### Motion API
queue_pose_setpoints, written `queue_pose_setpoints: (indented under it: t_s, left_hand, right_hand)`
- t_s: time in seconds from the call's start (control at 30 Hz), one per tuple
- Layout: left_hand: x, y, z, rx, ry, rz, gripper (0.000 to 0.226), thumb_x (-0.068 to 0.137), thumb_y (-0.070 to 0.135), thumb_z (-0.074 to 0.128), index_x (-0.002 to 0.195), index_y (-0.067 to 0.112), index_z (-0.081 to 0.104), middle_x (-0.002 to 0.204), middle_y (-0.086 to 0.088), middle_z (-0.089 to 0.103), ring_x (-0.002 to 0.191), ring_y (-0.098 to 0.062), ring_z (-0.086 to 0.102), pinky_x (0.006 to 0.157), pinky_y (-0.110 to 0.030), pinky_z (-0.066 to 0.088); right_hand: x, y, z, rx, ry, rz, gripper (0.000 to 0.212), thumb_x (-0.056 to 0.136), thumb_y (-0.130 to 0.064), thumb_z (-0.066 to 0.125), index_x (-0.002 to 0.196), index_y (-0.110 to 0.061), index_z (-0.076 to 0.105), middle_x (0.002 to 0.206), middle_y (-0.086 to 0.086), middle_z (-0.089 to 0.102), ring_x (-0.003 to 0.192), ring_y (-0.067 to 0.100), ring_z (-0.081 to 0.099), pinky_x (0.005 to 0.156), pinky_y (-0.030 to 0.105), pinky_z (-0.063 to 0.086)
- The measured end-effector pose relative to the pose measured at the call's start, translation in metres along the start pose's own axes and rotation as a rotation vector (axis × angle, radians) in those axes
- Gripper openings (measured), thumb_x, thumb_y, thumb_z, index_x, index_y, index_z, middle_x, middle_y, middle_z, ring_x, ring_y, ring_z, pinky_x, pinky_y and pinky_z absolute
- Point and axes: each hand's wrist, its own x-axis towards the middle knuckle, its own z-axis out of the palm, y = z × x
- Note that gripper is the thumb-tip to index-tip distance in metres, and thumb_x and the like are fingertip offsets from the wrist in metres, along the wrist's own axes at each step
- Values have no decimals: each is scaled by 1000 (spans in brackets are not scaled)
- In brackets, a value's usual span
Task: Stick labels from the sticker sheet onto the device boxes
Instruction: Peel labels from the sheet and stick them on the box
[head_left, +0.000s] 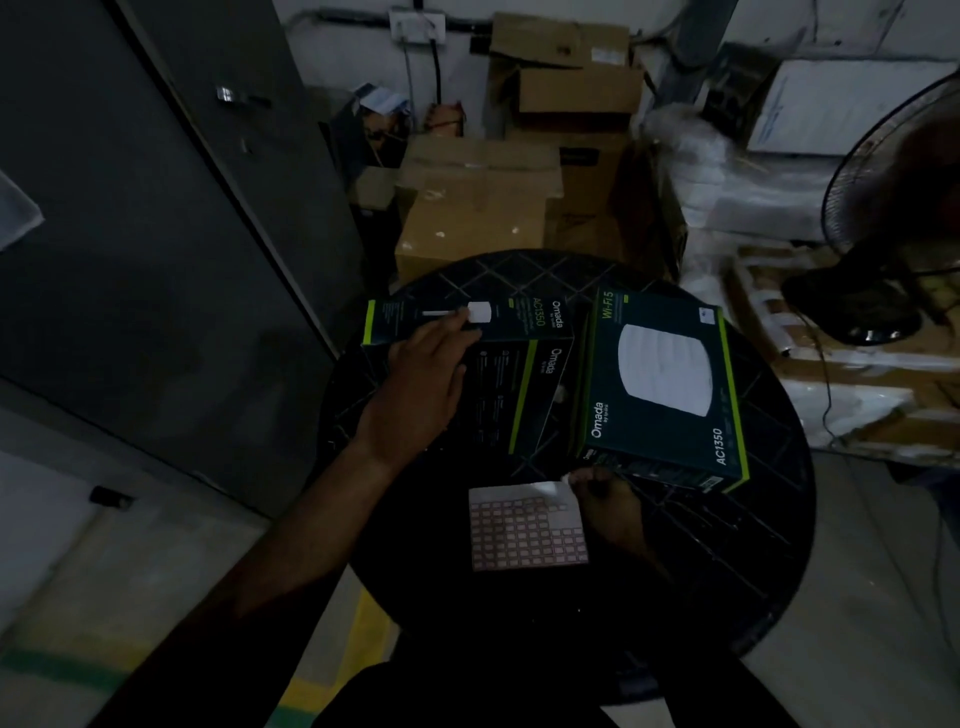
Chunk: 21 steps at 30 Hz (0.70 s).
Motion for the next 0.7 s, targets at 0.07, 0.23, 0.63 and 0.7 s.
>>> queue_pose_setpoints:
  t_s: [0.07, 0.23, 0.63, 0.7]
  left_hand:
    - [0, -6, 1, 5, 63, -13, 33, 97, 5, 56, 129, 8, 60, 151, -10, 45, 136, -25, 41, 109, -29, 27]
    - [-1, -16, -5, -22, 146, 9, 18, 94, 2, 62, 109, 4, 70, 129, -11, 63, 120, -25, 55, 106, -22, 34]
    - [-6, -15, 0, -83, 192, -42, 15, 91, 9, 61, 99, 12, 72, 122, -4, 67, 113, -23, 58, 99, -38, 44]
    - [-5, -16, 1, -103, 202, -48, 12, 90, 7, 64, 97, 12, 72, 121, -5, 67, 111, -22, 59, 98, -36, 45]
  right_hand:
    - [-6, -34, -7, 103, 36, -158, 13, 97, -18, 62, 91, -19, 74, 95, -9, 75, 96, 11, 69, 82, 20, 48]
    - [-27, -131, -14, 155, 45, -546, 15, 98, -25, 61, 96, -14, 71, 90, -5, 75, 78, 11, 69, 68, 28, 54]
    - [-4, -201, 3, -356, 365, -1044, 24, 92, -31, 58, 94, -14, 75, 89, 6, 71, 80, 24, 67, 65, 32, 56]
    - [-4, -202, 3, -386, 400, -1074, 18, 91, -27, 62, 91, -13, 74, 86, 7, 70, 77, 25, 66, 60, 35, 57]
